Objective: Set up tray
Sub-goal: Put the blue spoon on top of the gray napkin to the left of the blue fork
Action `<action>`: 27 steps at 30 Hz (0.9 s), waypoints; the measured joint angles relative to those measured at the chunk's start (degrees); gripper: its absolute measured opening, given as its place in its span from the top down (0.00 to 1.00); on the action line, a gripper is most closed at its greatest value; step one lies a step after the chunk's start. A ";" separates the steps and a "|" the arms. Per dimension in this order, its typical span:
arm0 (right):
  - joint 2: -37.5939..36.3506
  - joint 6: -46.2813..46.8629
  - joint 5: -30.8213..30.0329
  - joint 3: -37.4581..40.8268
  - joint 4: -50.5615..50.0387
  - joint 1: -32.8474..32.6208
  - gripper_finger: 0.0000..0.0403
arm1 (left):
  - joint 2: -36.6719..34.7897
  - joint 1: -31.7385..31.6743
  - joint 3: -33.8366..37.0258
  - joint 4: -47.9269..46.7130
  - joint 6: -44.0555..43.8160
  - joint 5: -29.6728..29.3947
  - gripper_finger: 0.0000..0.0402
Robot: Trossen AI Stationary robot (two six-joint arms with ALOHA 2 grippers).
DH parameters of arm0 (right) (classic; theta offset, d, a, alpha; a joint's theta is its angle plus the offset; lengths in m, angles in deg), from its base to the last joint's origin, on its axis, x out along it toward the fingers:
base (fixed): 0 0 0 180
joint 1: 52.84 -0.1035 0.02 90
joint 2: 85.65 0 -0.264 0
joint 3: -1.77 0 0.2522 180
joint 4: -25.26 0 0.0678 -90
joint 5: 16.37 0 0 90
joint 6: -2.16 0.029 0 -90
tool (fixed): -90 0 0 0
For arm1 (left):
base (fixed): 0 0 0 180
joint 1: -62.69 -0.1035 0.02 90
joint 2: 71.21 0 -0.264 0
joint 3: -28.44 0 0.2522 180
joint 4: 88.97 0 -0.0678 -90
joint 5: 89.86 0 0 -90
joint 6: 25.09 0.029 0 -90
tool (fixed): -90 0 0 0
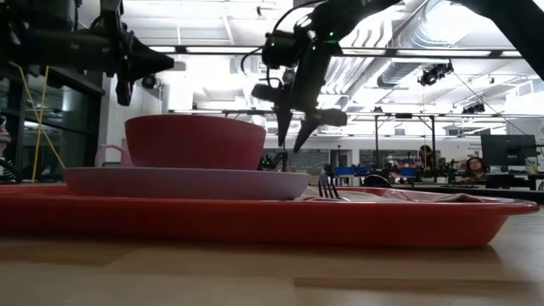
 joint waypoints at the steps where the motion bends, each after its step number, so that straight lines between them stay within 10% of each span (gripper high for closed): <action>1: 0.50 -0.01 0.06 0.00 -0.21 -0.03 0.67 | -0.02 0.00 0.41 0.47 0.00 -0.01 0.84; 27: 10.63 -2.08 -1.63 0.03 4.16 1.20 0.67 | 0.04 0.00 2.77 1.21 -0.26 -0.08 0.84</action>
